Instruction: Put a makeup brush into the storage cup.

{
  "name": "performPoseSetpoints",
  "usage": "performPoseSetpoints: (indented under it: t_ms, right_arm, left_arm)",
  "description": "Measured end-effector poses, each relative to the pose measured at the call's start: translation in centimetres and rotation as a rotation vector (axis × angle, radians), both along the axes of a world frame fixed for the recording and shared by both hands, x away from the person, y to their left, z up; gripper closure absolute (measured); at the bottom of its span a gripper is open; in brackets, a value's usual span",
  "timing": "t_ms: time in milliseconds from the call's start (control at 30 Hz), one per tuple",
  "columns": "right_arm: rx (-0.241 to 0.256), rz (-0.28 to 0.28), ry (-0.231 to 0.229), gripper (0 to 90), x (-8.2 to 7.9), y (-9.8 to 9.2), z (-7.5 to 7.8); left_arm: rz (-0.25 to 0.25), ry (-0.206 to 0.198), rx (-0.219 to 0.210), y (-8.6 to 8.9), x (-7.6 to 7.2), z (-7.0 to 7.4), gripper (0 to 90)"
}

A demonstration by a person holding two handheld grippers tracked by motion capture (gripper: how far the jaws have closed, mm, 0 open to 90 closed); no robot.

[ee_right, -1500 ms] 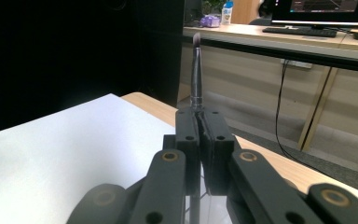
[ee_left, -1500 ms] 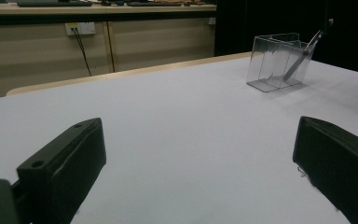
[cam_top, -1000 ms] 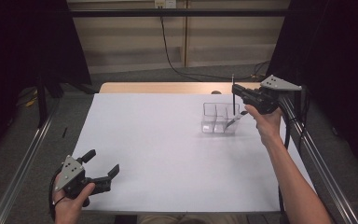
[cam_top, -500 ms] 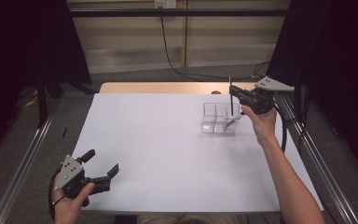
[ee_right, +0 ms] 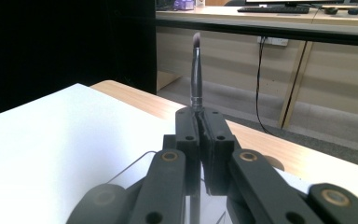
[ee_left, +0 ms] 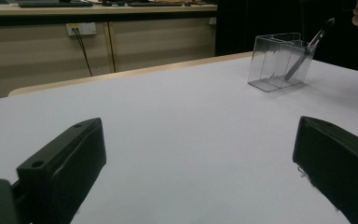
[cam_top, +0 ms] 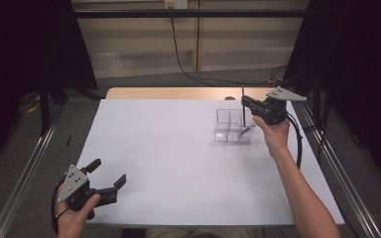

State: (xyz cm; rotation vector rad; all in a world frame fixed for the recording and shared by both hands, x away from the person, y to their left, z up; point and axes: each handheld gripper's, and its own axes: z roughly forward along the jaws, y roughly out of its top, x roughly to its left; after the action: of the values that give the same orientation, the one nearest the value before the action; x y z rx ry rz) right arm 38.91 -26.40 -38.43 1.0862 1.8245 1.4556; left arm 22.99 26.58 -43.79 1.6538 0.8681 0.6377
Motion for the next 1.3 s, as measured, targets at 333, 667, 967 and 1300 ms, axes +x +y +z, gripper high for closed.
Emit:
performPoseSetpoints:
  t_ms: [333,667,967,1300]
  right_arm:
    - [-0.005,-0.013,0.020,86.5,-0.9,-0.1,-0.4]
    - [-0.016,-0.018,0.034,86.3,-1.8,-0.6,-1.4]
    - [-0.027,-0.015,0.045,86.1,-1.8,-0.6,-1.8]
    - [-0.033,-0.020,0.062,85.9,-1.8,-0.6,-2.4]
  left_arm:
    - [-0.001,0.000,0.000,0.0,0.0,0.0,2.6]
    - [-0.002,0.001,0.006,0.0,0.1,0.0,2.6]
    - [-0.003,0.001,0.007,0.0,0.1,0.0,2.6]
    - [-0.002,0.003,0.006,0.0,0.1,0.0,2.6]
